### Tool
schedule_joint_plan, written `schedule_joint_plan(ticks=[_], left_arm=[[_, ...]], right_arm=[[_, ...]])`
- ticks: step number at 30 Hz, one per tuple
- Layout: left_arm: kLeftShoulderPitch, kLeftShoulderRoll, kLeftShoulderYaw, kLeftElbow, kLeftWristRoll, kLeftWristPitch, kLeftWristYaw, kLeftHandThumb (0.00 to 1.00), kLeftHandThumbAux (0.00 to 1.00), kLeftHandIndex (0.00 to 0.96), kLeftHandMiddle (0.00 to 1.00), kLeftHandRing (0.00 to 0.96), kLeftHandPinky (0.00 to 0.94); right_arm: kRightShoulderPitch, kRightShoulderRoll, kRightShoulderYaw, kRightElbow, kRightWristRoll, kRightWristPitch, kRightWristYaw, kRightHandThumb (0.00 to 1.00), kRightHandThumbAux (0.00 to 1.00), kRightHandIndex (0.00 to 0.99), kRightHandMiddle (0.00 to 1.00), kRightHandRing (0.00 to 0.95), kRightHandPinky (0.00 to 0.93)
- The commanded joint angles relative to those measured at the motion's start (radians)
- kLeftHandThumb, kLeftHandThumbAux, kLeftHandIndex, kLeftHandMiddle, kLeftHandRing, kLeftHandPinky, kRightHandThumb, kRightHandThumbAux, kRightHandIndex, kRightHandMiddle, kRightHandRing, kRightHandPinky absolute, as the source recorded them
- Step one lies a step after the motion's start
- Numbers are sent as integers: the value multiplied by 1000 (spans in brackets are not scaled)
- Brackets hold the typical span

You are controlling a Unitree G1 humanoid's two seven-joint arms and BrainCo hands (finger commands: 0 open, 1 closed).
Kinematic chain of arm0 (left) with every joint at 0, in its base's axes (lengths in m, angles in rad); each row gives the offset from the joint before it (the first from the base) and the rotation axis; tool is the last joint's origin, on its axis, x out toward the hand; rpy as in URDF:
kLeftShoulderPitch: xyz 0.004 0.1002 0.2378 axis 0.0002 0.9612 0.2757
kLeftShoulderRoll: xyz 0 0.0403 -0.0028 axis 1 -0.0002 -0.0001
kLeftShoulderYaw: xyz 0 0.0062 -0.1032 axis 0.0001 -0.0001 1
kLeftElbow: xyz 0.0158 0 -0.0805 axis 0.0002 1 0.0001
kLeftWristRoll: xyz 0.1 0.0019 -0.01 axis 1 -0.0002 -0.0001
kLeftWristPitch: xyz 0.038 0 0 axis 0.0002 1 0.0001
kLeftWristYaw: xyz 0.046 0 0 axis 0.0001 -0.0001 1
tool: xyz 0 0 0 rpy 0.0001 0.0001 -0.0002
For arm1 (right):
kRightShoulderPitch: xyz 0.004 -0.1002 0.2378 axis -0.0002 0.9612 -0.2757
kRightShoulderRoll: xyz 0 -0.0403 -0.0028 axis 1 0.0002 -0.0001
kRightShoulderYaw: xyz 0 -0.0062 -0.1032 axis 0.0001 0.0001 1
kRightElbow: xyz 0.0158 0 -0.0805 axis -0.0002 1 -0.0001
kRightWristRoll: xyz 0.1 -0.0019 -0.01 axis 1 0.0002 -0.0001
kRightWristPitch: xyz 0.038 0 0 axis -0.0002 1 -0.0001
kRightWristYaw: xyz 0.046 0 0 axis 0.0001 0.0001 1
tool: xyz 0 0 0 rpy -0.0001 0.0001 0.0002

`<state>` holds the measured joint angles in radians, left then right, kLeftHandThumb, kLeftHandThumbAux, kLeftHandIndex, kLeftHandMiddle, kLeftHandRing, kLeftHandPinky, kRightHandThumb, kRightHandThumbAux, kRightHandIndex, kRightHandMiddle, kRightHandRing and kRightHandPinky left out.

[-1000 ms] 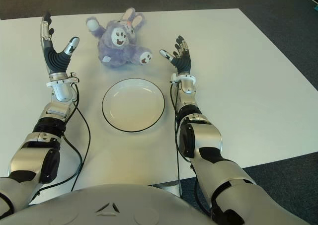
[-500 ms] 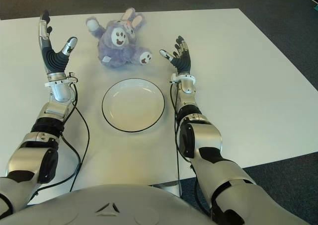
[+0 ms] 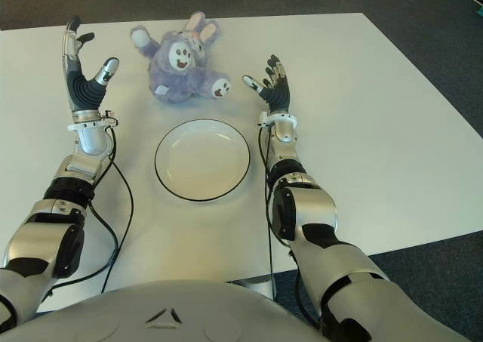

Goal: Put the doll into the plate.

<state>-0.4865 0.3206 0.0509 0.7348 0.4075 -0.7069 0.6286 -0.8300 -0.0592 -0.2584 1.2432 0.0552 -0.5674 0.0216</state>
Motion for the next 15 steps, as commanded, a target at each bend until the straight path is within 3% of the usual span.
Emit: schedule_joint_plan(ticks=[1, 15], left_arm=[[2, 32, -24, 10, 32, 20, -20, 0, 329, 0, 30, 133, 0], [-15, 81, -75, 17, 80, 52, -26, 0, 325, 0, 31, 43, 0]], right_arm=[[53, 21, -1, 33, 6, 17, -5, 20, 804, 20, 19, 12, 36], [52, 21, -4, 33, 11, 18, 1, 22, 801, 17, 14, 7, 31]])
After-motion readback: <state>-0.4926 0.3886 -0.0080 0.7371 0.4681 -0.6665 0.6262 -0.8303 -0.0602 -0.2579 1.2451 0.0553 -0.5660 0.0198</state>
